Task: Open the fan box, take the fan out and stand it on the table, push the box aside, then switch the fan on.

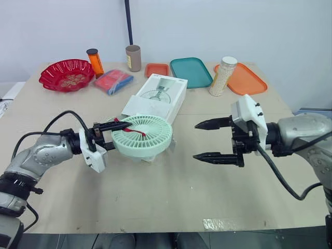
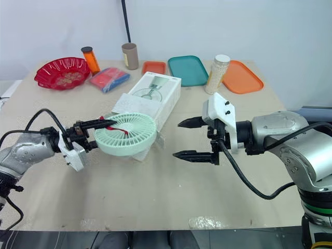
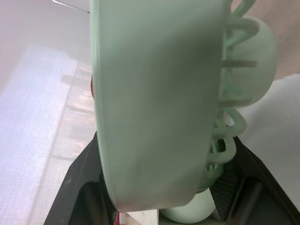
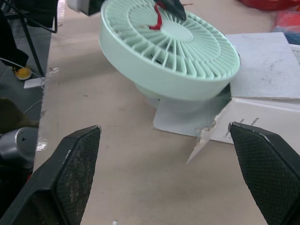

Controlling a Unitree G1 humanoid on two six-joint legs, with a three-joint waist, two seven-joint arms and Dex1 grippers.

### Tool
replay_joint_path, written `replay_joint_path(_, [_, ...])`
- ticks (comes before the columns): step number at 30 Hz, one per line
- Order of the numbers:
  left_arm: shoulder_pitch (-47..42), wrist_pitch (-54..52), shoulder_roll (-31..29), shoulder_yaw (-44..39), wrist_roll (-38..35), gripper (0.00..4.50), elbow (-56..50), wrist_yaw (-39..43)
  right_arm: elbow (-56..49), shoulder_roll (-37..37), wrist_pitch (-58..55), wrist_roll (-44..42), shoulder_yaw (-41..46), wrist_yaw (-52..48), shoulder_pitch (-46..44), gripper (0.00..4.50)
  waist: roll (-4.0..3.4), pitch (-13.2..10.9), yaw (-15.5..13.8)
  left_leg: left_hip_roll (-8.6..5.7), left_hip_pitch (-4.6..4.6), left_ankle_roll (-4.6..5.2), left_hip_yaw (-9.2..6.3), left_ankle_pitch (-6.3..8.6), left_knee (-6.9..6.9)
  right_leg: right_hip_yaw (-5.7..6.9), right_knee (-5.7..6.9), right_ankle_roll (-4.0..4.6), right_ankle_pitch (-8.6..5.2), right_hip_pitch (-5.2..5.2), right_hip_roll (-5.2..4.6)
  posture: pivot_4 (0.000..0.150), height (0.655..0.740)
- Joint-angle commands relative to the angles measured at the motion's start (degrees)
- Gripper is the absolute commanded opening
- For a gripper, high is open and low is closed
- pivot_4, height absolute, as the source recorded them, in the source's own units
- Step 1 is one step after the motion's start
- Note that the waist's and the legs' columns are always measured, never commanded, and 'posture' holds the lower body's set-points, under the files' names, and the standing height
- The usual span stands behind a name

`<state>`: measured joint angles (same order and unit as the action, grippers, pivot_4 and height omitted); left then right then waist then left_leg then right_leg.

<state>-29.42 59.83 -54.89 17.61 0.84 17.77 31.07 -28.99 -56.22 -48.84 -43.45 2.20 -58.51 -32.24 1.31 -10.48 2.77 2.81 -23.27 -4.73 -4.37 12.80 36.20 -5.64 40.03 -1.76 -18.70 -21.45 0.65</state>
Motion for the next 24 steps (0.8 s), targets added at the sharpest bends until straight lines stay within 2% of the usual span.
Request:
replay_joint_path(1, [1.16, -5.23, -2.03, -2.29, -10.96, 2.0, -6.53, 5.56, -0.14, -0.16, 0.87, 0.48, 1.43, 0.69, -0.74, 4.5, -0.01, -0.01, -0.03, 0.0, 0.0, 0.0, 0.0, 0.0, 0.0, 0.0, 0.0, 0.0, -0.01, 0.0, 0.0, 0.15, 0.74])
replay_joint_path(7, [3.67, -14.19, -3.21, -7.29, -17.39, 2.0, -14.5, 10.97, -0.02, -1.16, 1.43, 1.47, 2.16, 0.18, 0.65, 4.5, -0.01, -0.01, -0.04, -0.01, -0.02, 0.03, -0.01, 0.02, 0.09, 0.0, 0.0, -0.01, -0.02, 0.01, 0.0, 0.15, 0.74])
replay_joint_path(15, [14.09, -25.09, -4.08, -15.25, -21.51, 2.0, -27.85, 13.51, -0.78, -0.93, 1.61, 1.52, 2.72, 0.5, 2.06, 4.5, -0.03, -0.02, -0.06, 0.01, -0.02, 0.14, 0.01, 0.08, 0.12, -0.02, 0.0, -0.01, -0.05, 0.03, 0.01, 0.15, 0.74])
replay_joint_path(18, [19.8, -35.53, -3.91, -20.46, -27.73, 2.0, -35.22, 11.53, -0.9, -0.76, 1.9, 1.59, 2.93, 0.49, 2.83, 4.5, -0.04, -0.03, -0.01, 0.02, -0.02, 0.19, 0.02, 0.11, 0.14, -0.05, 0.0, -0.03, -0.07, 0.04, 0.02, 0.15, 0.74])
replay_joint_path(24, [25.77, -51.35, -2.73, -29.82, -34.49, 2.0, -44.51, 8.91, -1.22, 1.28, 0.62, -0.55, 3.36, 2.02, 3.21, 4.5, -0.03, -0.04, 0.0, 0.03, -0.01, 0.2, 0.02, 0.12, 0.16, -0.05, 0.0, -0.03, -0.07, 0.04, 0.04, 0.15, 0.74])
